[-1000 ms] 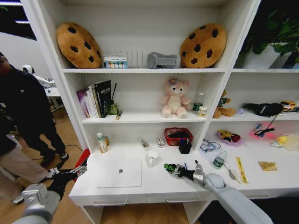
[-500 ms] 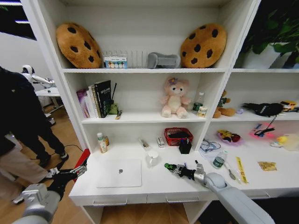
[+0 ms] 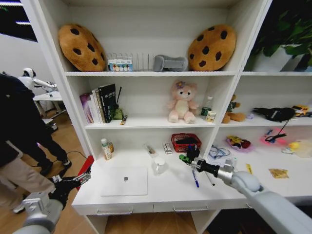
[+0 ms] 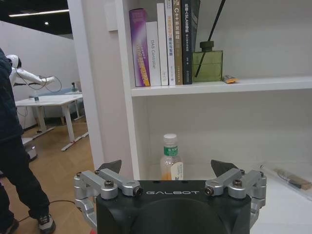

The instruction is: Organize the objects on the table.

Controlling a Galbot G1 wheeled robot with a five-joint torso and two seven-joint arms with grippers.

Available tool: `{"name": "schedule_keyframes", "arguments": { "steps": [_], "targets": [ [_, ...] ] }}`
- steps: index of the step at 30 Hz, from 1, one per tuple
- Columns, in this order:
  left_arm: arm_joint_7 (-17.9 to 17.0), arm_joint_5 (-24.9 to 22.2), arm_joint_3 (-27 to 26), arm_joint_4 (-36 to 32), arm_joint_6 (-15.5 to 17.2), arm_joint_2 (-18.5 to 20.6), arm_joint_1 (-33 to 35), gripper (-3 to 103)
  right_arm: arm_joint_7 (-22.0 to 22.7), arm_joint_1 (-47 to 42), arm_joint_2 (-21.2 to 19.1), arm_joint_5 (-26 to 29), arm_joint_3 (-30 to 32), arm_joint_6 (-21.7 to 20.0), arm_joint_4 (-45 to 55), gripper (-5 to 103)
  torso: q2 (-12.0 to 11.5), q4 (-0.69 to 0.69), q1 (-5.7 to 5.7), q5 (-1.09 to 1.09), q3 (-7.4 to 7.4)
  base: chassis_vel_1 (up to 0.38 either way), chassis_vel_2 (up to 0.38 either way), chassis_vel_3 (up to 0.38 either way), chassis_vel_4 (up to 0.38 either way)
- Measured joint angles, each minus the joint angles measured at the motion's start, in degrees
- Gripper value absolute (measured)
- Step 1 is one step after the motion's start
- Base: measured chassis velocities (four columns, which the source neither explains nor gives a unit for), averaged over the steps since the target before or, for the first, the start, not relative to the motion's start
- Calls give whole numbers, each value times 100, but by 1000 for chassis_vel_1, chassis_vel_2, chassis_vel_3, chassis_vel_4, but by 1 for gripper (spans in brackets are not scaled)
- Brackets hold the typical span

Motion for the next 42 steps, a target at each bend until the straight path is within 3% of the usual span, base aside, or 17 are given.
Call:
{"name": "schedule_keyframes", "arguments": {
  "steps": [3,8,11,13,17,20,26,30,33,35,40,42],
  "targets": [
    [0,0,0,0,0,0,0,100,95,523,-240,345,-137,-153,328,36,0,3,0,0,0,0,0,0,0],
    [0,0,0,0,0,0,0,100,183,1176,-298,583,-470,-324,391,36,-1,3,1,2,1,0,0,0,0],
    [0,0,0,0,0,0,0,100,195,1810,-305,696,-832,-439,302,36,-1,1,1,2,1,0,0,0,0],
    [0,0,0,0,0,0,0,100,173,2586,-296,735,-1396,-468,64,36,-1,2,1,0,1,0,0,0,0],
    [0,0,0,0,0,0,0,100,139,3191,-218,761,-1906,-479,-202,36,-1,2,1,1,1,0,0,0,0],
    [0,0,0,0,0,0,0,100,112,4200,137,769,-2819,-497,-812,36,-2,0,1,4,1,0,0,0,0],
    [-2,0,0,0,0,0,0,100,78,5501,813,751,-3856,-521,-1637,36,-2,2,1,0,1,0,0,0,0],
    [0,0,0,0,0,0,0,100,-1,6428,1671,692,-4653,-544,-2621,36,-2,5,1,-2,1,0,0,0,0],
    [2,0,0,-1,0,0,0,100,-53,6657,1904,644,-4854,-529,-3007,36,-2,5,2,0,2,0,0,0,0],
    [0,0,0,-1,0,0,0,100,-141,6989,2321,502,-5157,-434,-3802,36,-2,2,1,0,2,0,0,0,0],
    [0,0,0,-1,0,0,0,100,-252,7224,2784,281,-5356,-339,-4577,36,-2,0,2,1,2,0,0,0,0],
    [0,0,0,-1,0,0,0,100,-292,7380,3167,203,-5464,-287,-5016,36,-2,2,2,1,1,0,0,0,0]
  ]
}}
